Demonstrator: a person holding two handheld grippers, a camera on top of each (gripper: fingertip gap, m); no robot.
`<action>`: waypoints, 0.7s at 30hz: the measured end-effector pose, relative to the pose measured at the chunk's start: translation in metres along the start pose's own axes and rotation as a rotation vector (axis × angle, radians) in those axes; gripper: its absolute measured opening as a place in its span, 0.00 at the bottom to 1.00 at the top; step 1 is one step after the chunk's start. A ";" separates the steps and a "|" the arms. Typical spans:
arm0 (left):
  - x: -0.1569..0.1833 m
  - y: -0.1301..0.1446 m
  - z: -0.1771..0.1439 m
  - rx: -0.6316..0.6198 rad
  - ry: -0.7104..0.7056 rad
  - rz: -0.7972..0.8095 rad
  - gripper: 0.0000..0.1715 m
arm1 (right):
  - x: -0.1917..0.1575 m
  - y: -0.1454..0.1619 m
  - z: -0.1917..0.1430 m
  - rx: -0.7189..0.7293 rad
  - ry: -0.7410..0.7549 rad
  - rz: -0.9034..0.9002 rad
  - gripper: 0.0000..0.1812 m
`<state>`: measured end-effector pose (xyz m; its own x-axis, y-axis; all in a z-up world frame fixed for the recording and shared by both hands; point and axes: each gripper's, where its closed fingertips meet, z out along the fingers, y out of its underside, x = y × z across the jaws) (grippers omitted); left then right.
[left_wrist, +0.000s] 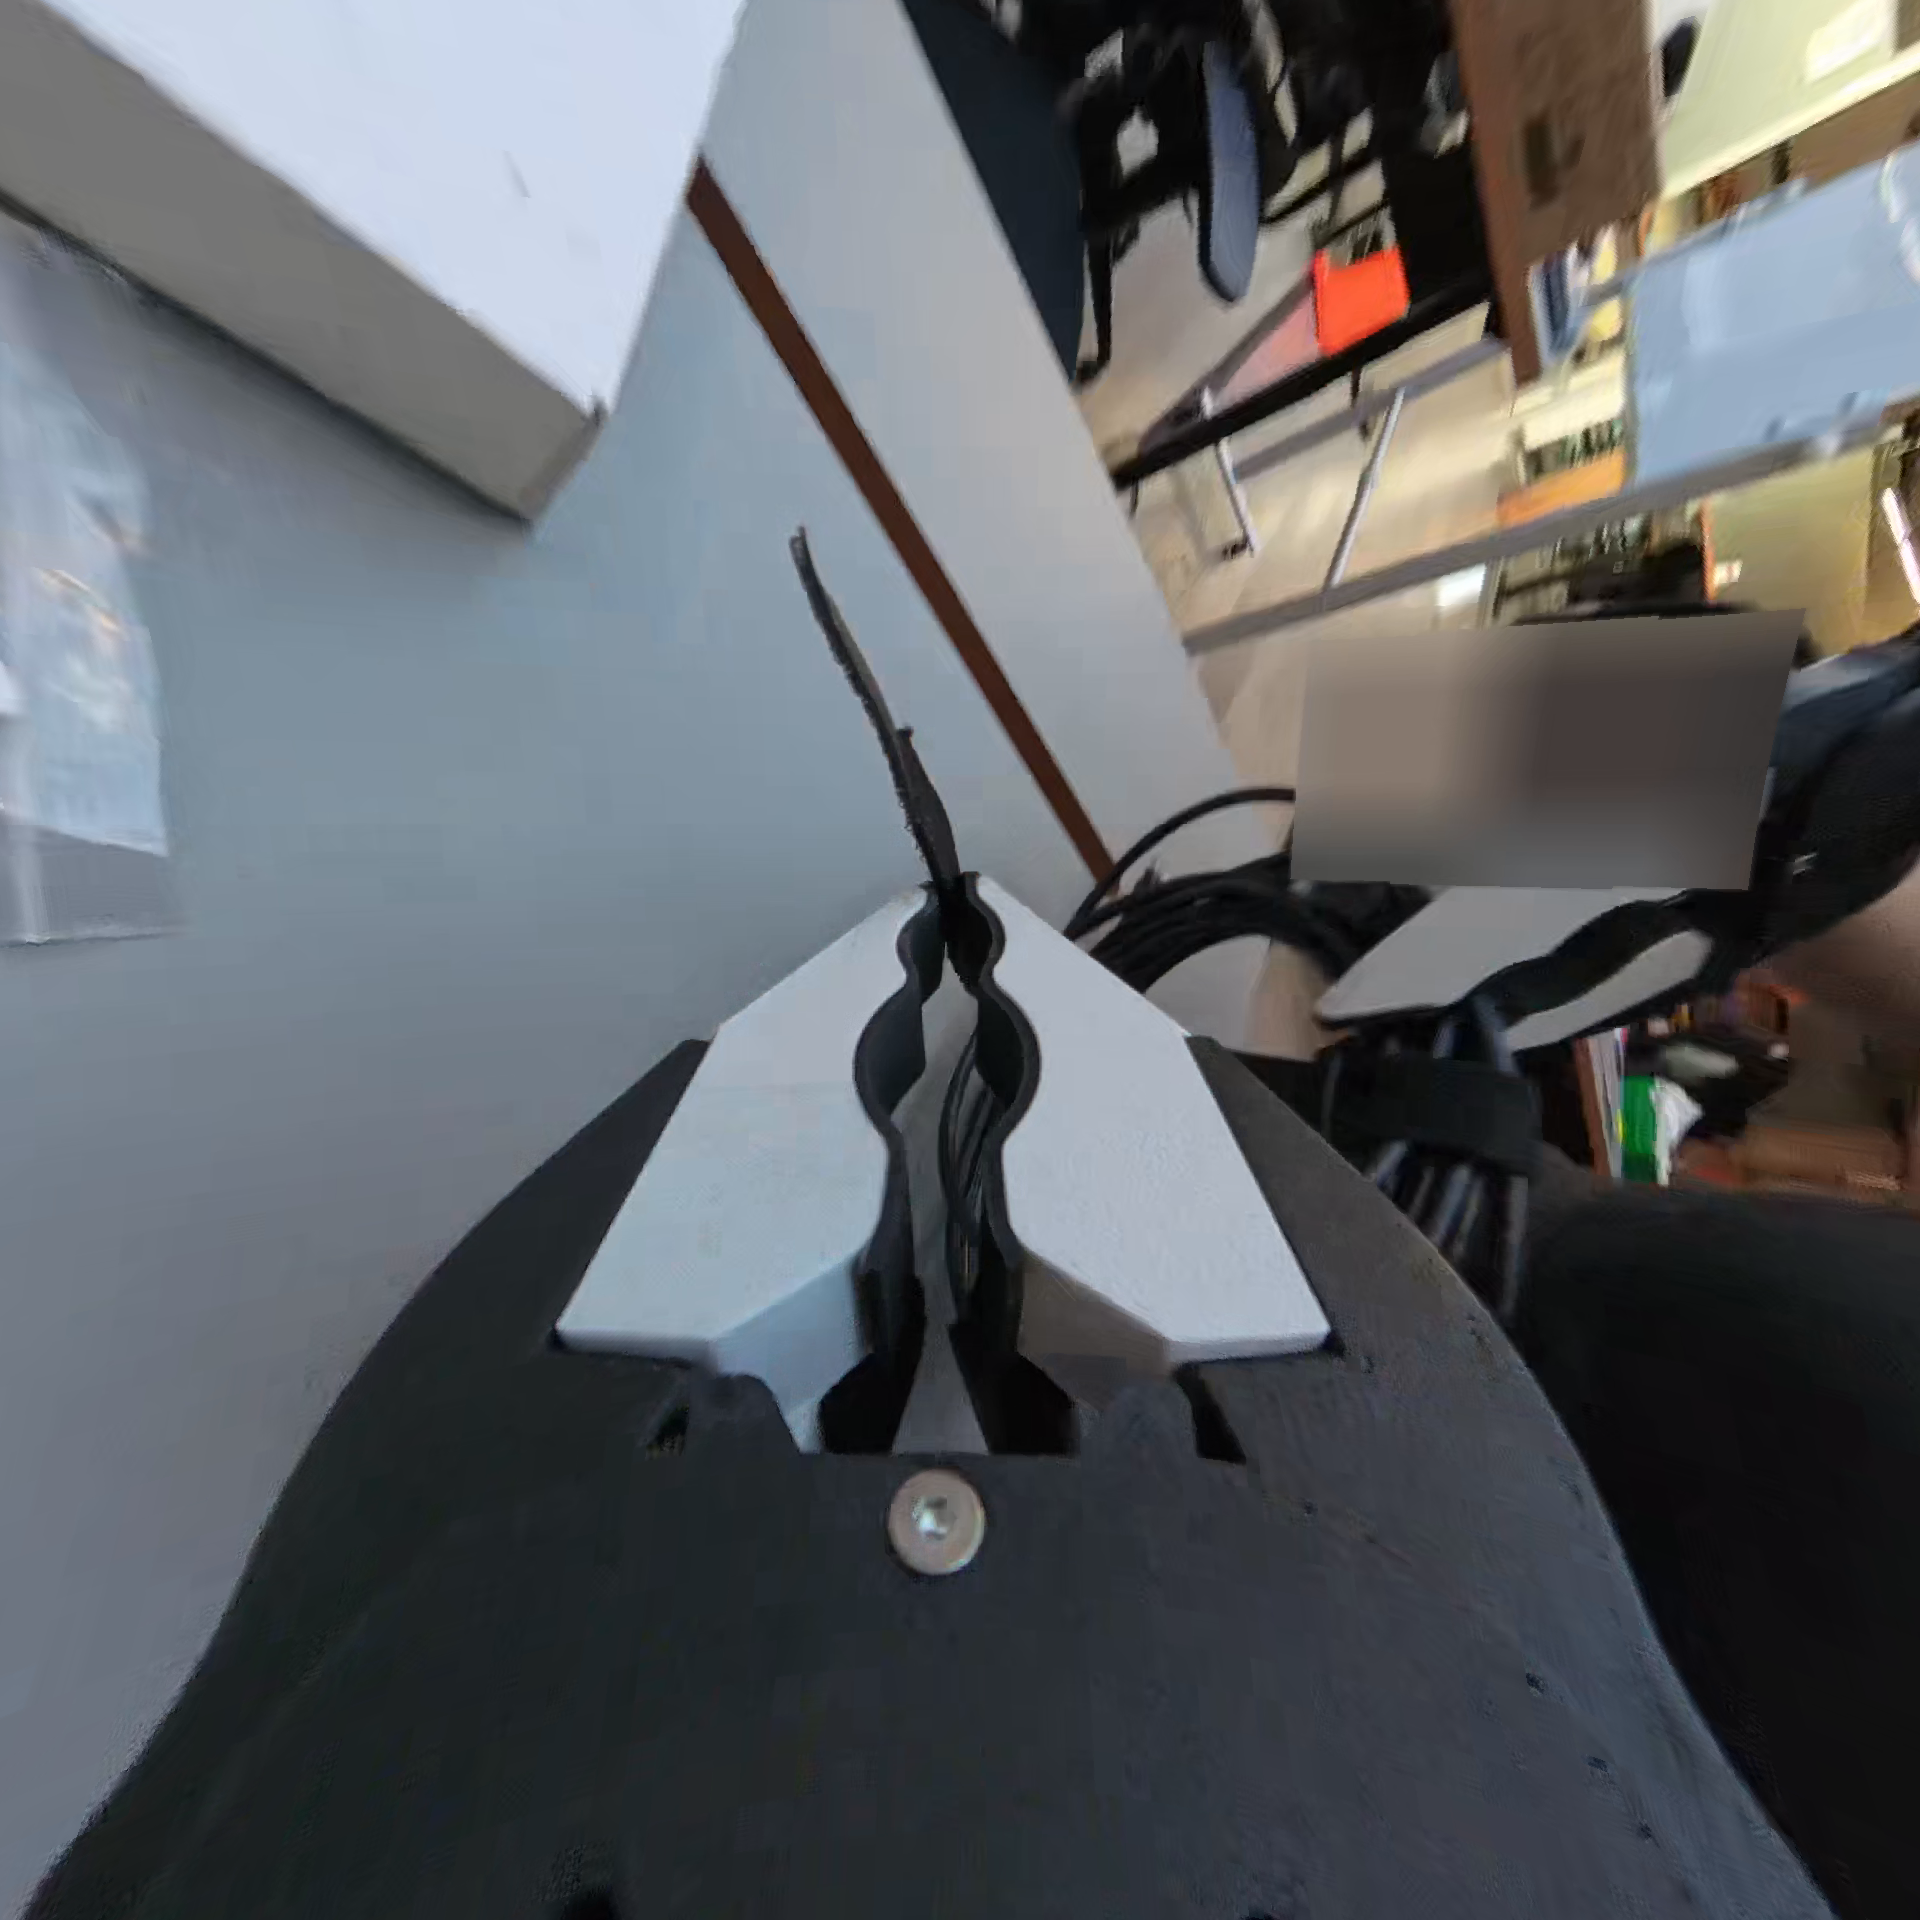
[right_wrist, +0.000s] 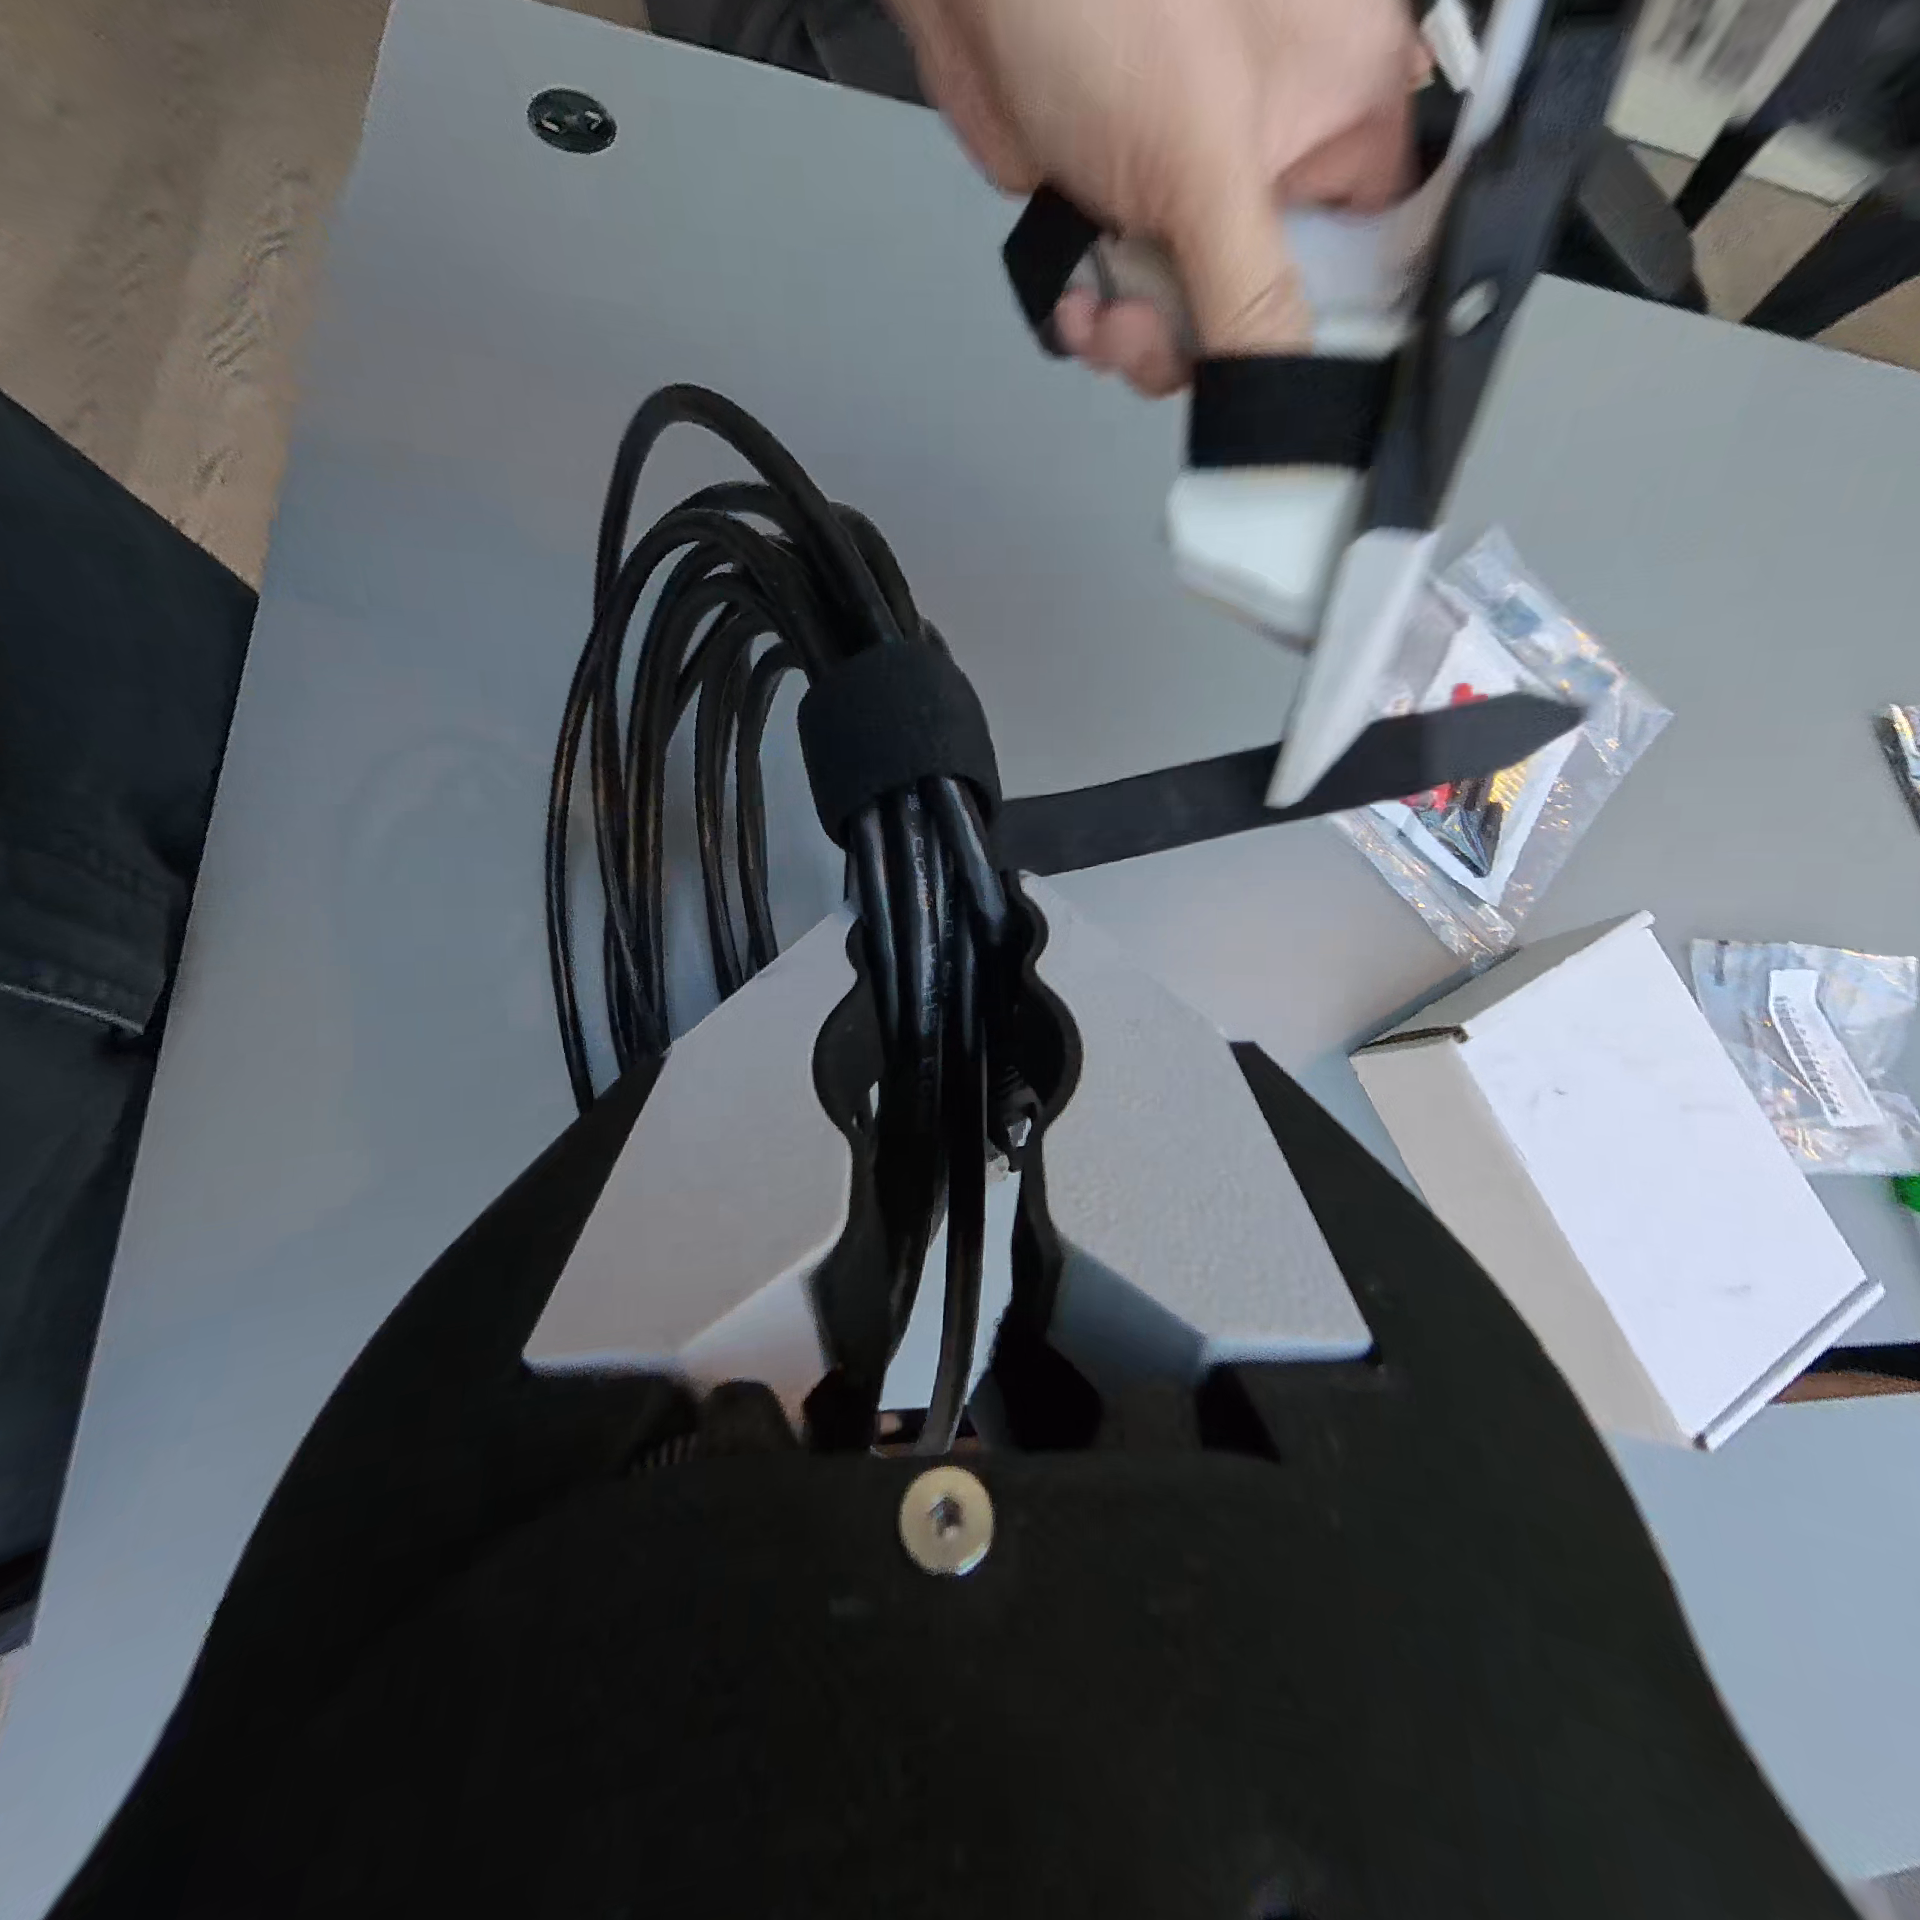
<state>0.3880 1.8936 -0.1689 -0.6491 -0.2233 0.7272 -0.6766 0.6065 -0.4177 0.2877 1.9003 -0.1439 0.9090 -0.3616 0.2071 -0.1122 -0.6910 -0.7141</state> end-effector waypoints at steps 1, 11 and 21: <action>-0.004 0.018 0.016 -0.081 0.005 -0.001 0.00 | -0.001 0.001 -0.003 0.008 0.011 0.026 0.09; -0.005 0.013 -0.022 0.106 0.134 -0.207 0.38 | 0.008 0.019 -0.007 0.069 0.015 0.247 0.09; 0.096 0.053 0.028 -0.449 0.242 0.348 0.40 | 0.021 0.018 0.006 0.062 -0.068 0.267 0.09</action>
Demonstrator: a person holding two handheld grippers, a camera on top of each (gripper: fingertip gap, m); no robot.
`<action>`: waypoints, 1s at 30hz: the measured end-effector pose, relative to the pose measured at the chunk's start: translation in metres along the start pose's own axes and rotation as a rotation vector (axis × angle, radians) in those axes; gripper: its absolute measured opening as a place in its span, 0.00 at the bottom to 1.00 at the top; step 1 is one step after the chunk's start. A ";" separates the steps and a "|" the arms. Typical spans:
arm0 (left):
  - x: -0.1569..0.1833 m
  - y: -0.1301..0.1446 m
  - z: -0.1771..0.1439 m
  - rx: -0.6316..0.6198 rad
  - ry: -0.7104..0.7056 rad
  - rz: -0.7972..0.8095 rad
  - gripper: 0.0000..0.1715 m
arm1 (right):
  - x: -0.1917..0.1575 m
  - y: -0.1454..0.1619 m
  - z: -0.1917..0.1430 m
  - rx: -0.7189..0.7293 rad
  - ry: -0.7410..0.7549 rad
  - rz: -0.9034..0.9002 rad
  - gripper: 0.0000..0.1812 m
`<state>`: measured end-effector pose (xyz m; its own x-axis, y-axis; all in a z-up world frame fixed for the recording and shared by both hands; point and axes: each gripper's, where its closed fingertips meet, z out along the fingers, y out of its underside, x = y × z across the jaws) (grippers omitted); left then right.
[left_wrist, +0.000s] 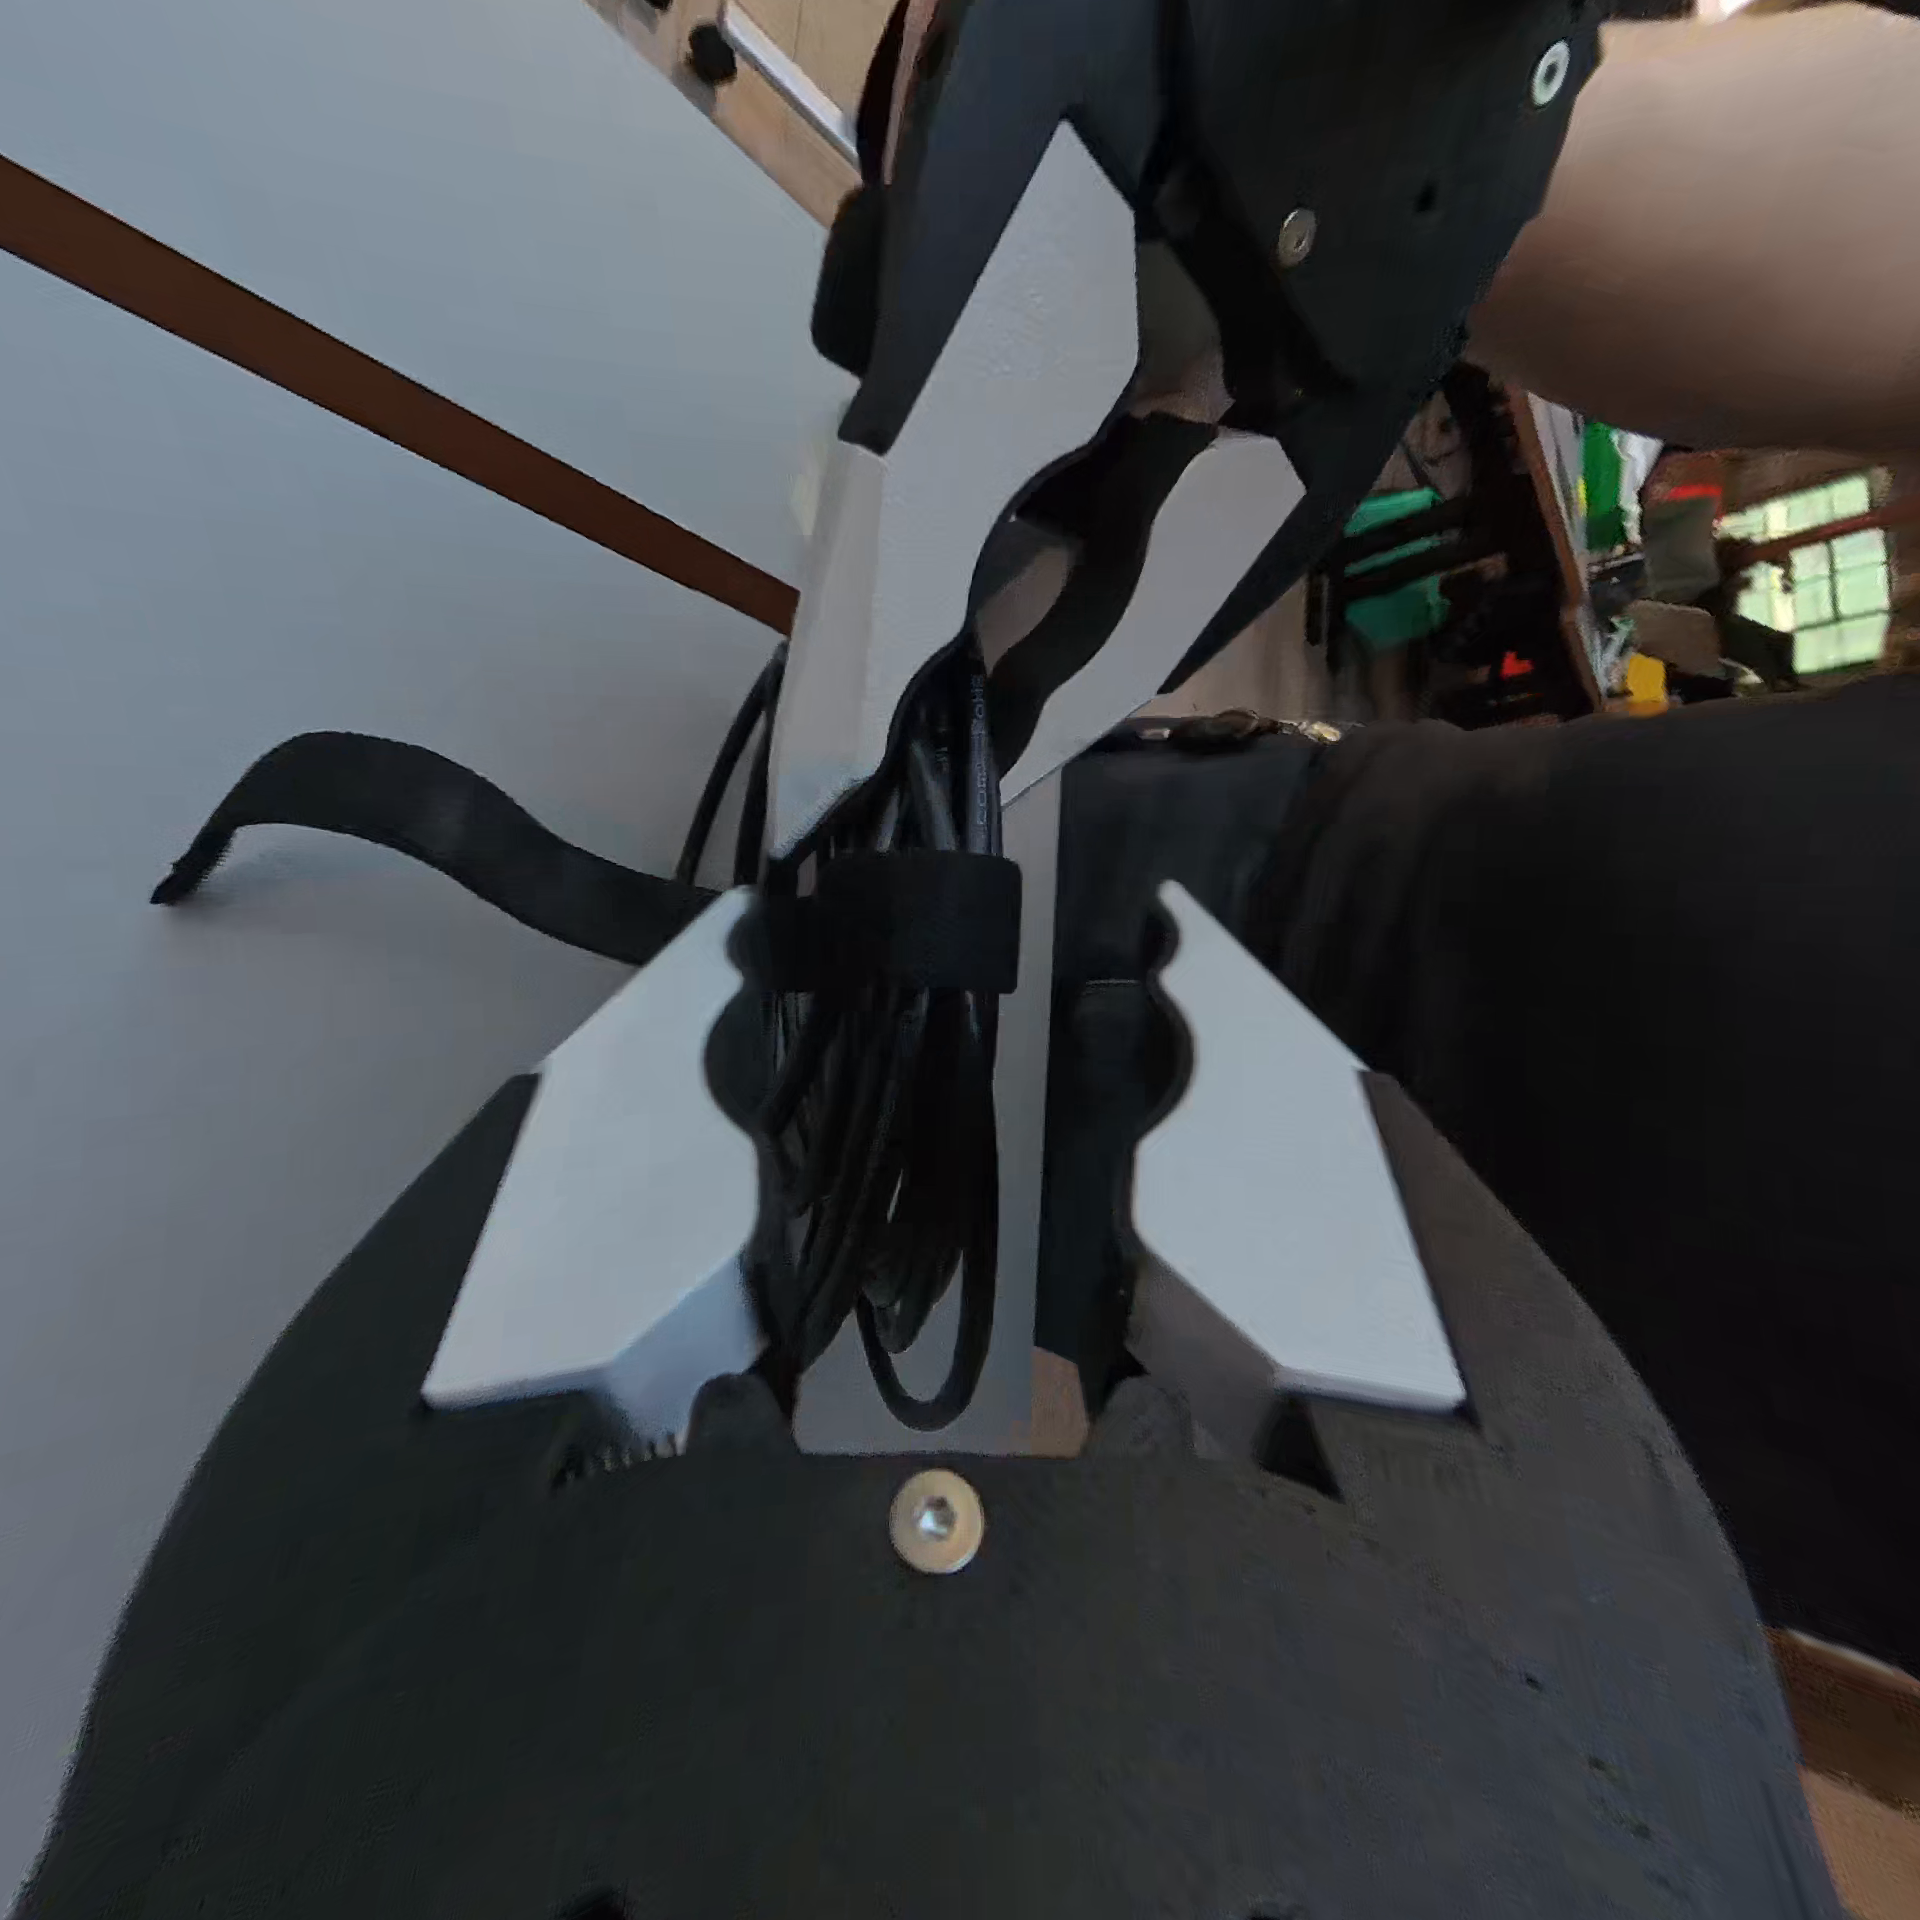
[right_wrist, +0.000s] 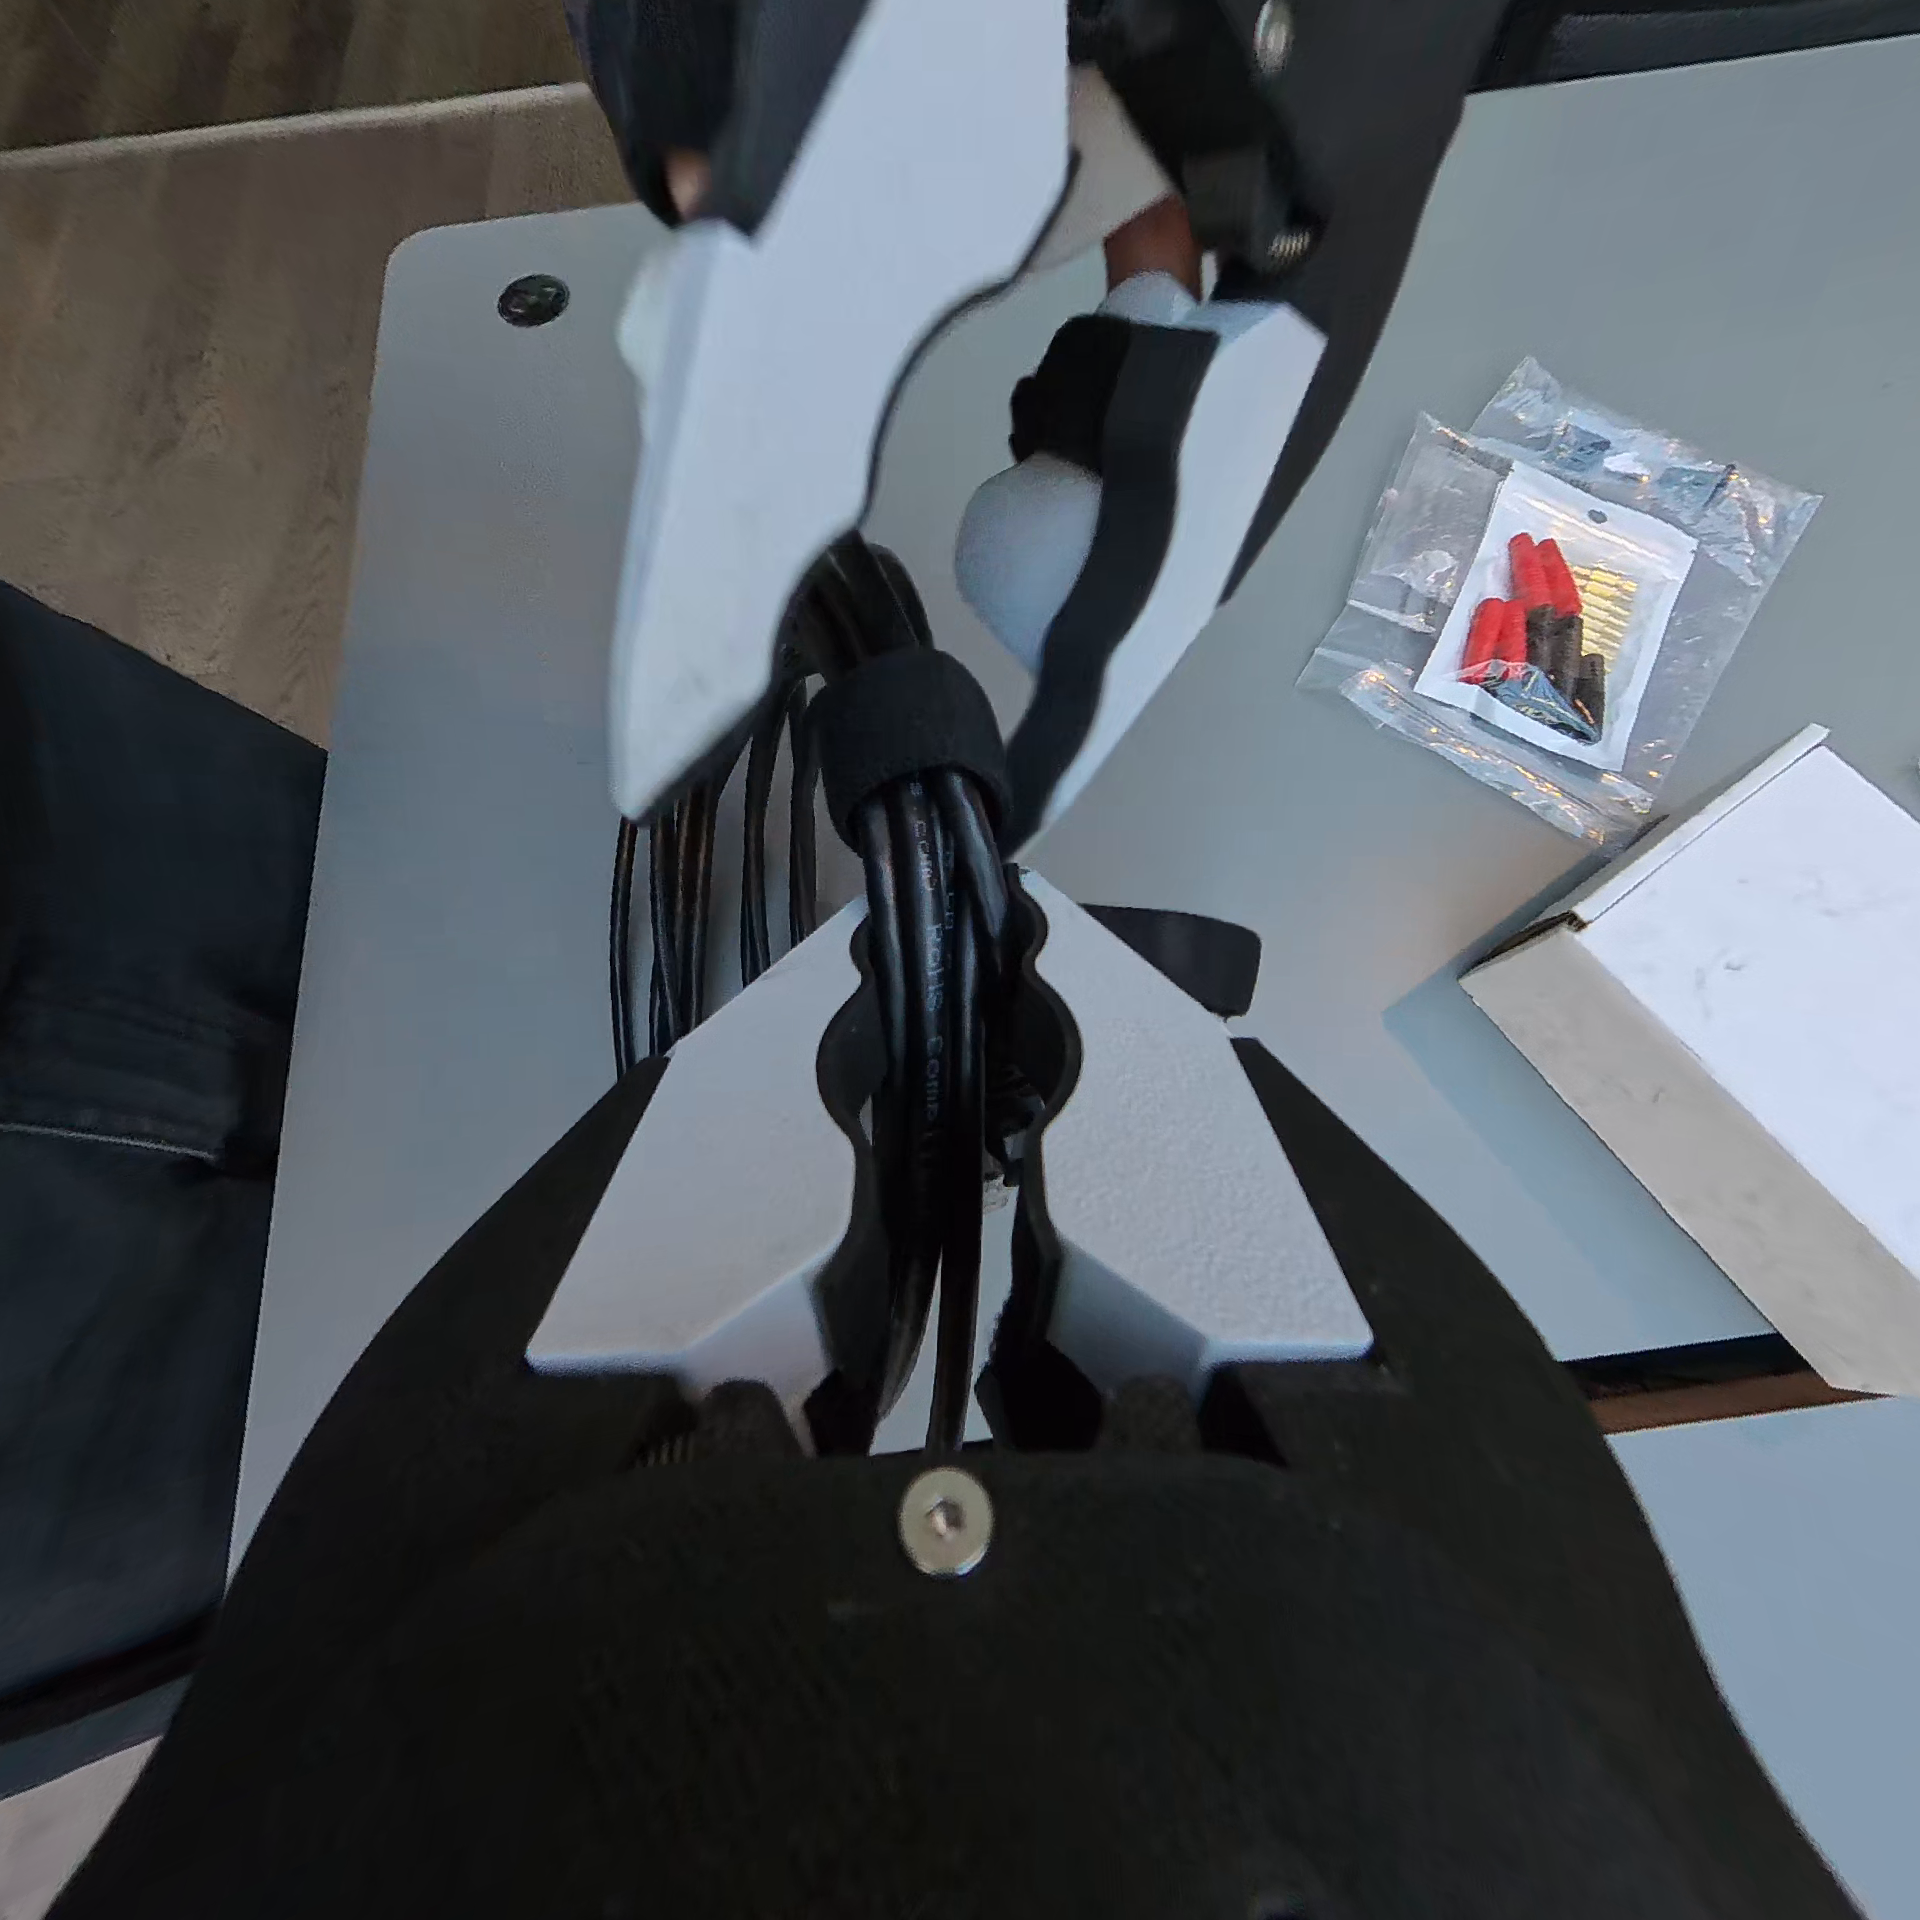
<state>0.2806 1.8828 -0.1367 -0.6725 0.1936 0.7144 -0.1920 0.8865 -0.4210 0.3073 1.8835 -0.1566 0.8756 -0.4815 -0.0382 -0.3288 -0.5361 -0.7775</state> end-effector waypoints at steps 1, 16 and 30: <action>-0.001 0.004 0.005 -0.048 0.033 -0.025 0.29 | 0.000 0.000 0.001 -0.002 -0.008 0.002 0.09; -0.023 0.021 -0.005 0.058 0.216 -0.329 0.14 | -0.029 0.004 0.010 0.316 0.135 0.452 0.36; -0.034 0.027 -0.012 0.117 0.207 -0.283 0.14 | -0.061 -0.025 0.022 0.398 -0.356 0.942 0.03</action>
